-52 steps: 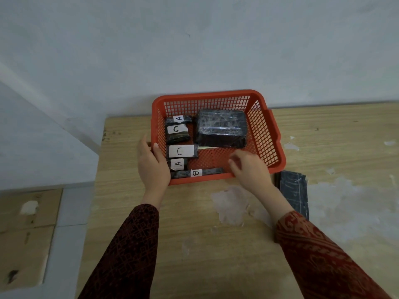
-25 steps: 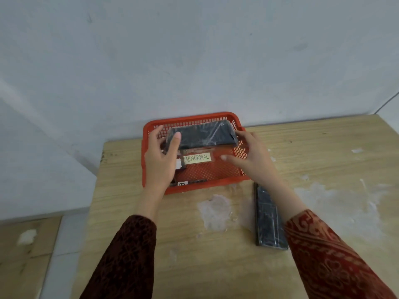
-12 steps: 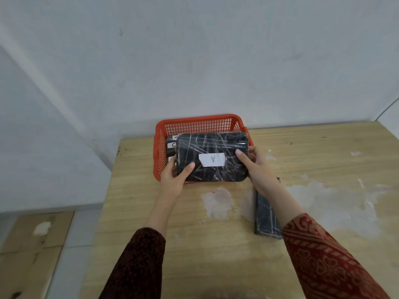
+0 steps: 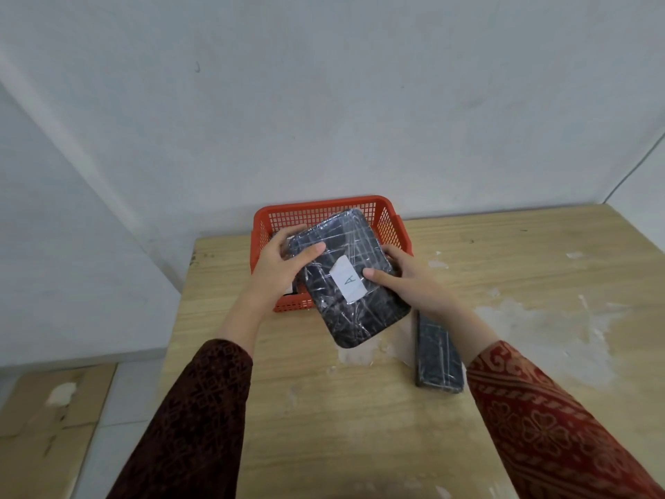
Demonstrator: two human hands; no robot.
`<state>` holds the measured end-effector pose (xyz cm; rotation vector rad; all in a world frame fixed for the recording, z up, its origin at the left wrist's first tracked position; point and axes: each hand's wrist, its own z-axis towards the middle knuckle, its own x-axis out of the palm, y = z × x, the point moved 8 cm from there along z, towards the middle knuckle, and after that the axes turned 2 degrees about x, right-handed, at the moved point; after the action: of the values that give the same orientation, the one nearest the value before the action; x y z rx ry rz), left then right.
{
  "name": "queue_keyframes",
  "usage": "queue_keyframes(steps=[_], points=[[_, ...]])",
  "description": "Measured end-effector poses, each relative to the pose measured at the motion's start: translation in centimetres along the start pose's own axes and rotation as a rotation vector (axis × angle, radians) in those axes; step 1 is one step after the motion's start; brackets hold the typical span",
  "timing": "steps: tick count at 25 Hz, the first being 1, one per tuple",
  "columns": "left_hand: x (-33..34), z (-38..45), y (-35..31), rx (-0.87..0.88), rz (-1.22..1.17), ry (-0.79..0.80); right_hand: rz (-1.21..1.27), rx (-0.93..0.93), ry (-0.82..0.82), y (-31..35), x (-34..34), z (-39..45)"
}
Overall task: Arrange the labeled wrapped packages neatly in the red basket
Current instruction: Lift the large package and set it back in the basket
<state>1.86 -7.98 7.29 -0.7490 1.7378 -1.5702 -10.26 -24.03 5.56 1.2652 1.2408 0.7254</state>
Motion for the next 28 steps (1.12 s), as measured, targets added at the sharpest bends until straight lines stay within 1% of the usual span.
queue_keyframes(steps=[1, 4, 6, 7, 8, 10, 12, 13, 15, 17, 19, 21, 22, 24, 26, 28], points=[[0.3, -0.4, 0.7, -0.014, -0.053, -0.038, 0.021, 0.003, -0.019, -0.3, 0.3, -0.1], [2.1, -1.9, 3.5, -0.083, -0.128, -0.079, 0.056, 0.052, -0.058, -1.8, 1.5, -0.6], [2.2, -2.5, 4.4, -0.122, -0.151, -0.144, 0.087, 0.077, -0.043, -2.5, 2.5, -1.0], [2.1, -2.6, 4.4, -0.137, -0.141, -0.149, 0.093, 0.081, -0.024, -2.5, 2.7, -1.1], [2.1, -2.6, 4.4, -0.150, -0.110, -0.116, 0.094, 0.080, -0.007, -2.4, 2.7, -1.2], [2.5, -2.3, 4.1, -0.165, -0.005, 0.031, 0.076, 0.061, -0.010, -1.7, 1.9, -0.9], [3.4, -2.2, 3.8, -0.170, 0.050, 0.174, -0.020, 0.032, -0.028, -0.9, 0.8, -0.6], [3.7, -2.3, 3.9, -0.176, 0.056, 0.208, -0.055, 0.011, -0.025, -0.6, 0.4, -0.5], [3.7, -2.3, 4.3, -0.198, 0.045, 0.197, -0.017, -0.029, -0.061, -0.5, -0.5, -0.4], [3.3, -2.6, 5.4, -0.236, 0.009, 0.144, 0.080, -0.037, -0.188, -0.9, -1.8, -0.7], [2.8, -3.1, 7.0, -0.287, -0.070, 0.060, 0.165, 0.004, -0.319, -2.0, -3.0, -0.9], [2.5, -3.4, 8.2, -0.337, -0.159, -0.088, 0.171, 0.046, -0.399, -3.2, -3.1, -1.2], [2.2, -3.4, 8.8, -0.355, -0.179, -0.184, 0.127, 0.057, -0.426, -3.7, -2.8, -1.4], [1.4, -3.4, 9.6, -0.372, -0.158, -0.369, -0.056, 0.063, -0.476, -4.3, -2.1, -1.6], [1.1, -3.4, 9.8, -0.376, -0.098, -0.472, -0.186, 0.070, -0.521, -4.5, -1.9, -1.6], [1.0, -3.1, 9.3, -0.318, -0.082, -0.540, -0.176, 0.095, -0.537, -4.8, -2.2, -1.0]])
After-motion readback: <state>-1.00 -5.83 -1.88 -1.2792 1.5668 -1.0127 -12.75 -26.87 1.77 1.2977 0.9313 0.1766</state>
